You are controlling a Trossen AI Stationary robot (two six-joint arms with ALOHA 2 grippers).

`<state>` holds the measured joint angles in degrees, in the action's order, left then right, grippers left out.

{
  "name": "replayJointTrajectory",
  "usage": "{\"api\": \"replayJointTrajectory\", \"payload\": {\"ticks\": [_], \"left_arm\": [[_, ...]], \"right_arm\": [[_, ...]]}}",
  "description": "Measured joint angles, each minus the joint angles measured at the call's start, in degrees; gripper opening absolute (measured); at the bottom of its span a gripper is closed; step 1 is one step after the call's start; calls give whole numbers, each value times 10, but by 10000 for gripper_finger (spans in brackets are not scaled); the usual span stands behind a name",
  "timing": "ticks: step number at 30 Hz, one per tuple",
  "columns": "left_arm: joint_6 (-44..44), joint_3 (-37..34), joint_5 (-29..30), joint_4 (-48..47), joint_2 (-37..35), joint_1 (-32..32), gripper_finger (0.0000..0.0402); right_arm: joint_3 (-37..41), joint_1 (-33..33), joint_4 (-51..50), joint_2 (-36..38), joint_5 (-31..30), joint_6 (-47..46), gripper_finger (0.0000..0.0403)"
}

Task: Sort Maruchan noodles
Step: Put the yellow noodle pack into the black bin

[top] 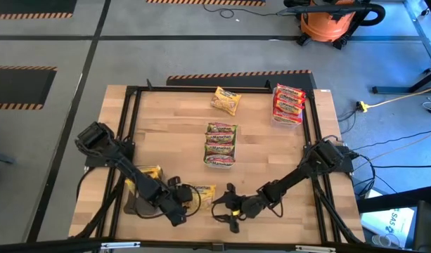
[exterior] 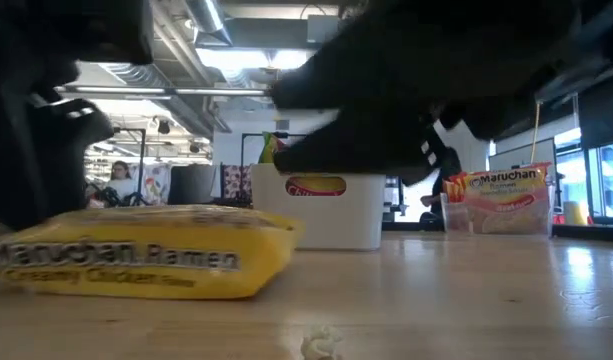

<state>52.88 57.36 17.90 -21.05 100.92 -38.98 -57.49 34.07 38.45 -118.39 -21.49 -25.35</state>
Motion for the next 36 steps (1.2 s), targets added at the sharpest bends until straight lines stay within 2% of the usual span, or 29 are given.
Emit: {"api": "replayJointTrajectory", "payload": {"ticks": [4,11,22,28,32,36], "left_arm": [[-41,0,11,22,0,9,214],[-54,0,10,22,0,16,214],[-50,0,42,13,-1,32,214],[-50,5,24,11,-3,48,214],[-40,30,12,15,-5,40,214],[-36,43,25,54,-3,21,214]], "right_arm": [[0,-4,22,0,-12,13,237],[0,-28,-56,0,-26,-11,237],[0,-9,-63,0,135,-70,237],[1,10,-70,26,172,-79,237],[0,8,-160,89,152,-111,237],[0,8,-253,139,76,-164,237]]}}
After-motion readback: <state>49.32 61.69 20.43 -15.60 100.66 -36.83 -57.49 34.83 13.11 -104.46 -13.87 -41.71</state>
